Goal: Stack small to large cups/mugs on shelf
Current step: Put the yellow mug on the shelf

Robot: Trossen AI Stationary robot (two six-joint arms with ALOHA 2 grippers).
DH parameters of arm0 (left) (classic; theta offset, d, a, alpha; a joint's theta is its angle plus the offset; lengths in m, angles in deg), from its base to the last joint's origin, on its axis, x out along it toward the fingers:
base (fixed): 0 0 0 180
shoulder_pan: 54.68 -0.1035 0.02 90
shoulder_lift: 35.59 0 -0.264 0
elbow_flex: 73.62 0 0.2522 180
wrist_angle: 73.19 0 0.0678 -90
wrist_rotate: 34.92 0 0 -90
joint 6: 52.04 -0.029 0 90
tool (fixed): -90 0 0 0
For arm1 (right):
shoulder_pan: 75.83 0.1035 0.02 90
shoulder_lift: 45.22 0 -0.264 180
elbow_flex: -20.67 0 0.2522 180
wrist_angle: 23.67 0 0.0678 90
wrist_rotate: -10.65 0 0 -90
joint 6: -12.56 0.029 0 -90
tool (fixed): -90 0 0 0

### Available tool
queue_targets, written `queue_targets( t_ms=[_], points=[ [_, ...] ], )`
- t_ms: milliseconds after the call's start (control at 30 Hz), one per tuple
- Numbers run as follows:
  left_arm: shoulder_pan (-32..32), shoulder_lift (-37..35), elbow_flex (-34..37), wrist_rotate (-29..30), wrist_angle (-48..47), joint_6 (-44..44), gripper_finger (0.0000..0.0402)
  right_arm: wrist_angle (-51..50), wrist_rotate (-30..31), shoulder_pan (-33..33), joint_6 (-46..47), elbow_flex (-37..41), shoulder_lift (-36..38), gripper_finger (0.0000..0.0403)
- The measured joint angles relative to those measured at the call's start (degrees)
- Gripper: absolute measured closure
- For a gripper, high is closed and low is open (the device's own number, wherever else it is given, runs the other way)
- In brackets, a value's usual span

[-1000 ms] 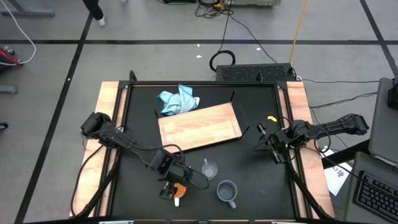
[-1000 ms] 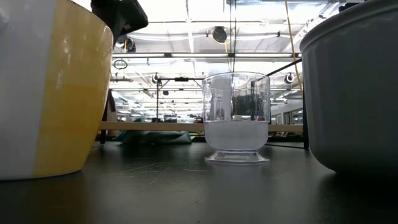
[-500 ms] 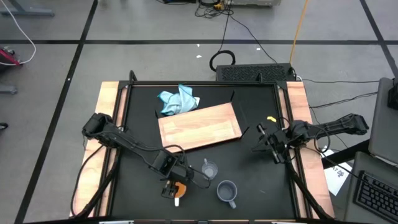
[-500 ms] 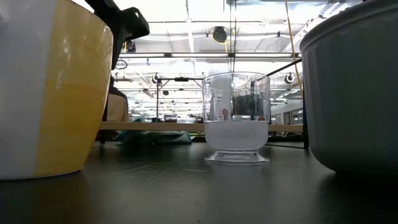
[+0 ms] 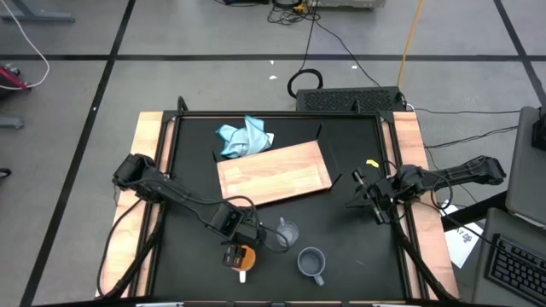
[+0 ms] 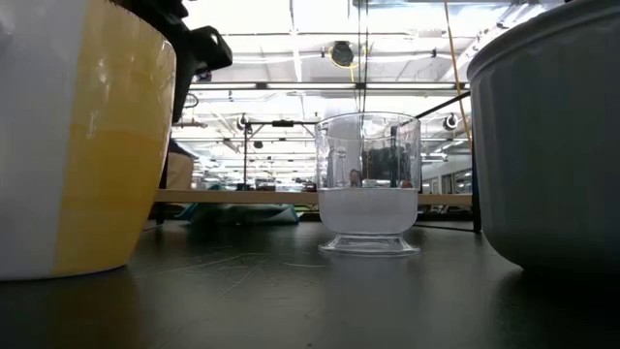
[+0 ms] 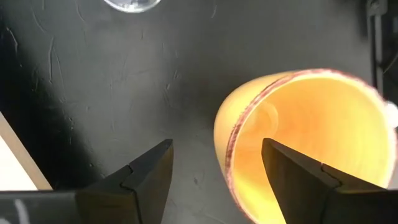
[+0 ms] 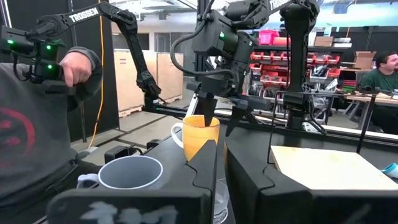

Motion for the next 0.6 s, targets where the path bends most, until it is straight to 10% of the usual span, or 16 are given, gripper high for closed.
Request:
queue_targets(
  t_ms=[600],
  points=[
    [0.0, 0.0, 1.2, 0.0, 0.4, -0.1, 0.0181, 0.0, 0.0, 0.0, -0.1, 0.0, 0.0, 0.0378]
  ],
)
